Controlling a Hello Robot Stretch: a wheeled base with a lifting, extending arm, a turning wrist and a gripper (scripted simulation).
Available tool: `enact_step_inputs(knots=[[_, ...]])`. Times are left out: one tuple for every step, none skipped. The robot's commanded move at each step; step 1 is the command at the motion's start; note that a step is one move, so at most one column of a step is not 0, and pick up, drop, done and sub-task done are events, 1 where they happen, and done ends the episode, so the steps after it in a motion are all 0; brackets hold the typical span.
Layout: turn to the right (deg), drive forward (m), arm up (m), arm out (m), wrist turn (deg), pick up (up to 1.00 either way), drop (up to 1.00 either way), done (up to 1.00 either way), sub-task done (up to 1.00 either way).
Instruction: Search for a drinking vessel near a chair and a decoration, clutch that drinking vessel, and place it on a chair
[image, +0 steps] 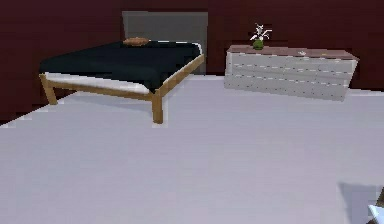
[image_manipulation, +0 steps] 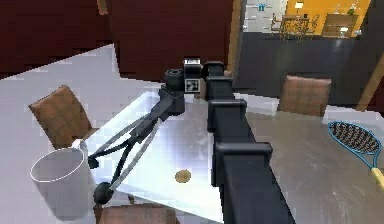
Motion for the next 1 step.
enact_step_inputs(knots=[[0.0, 0.00, 0.00, 0.00, 45.0, 0.00, 0.00, 0.00, 0.00]])
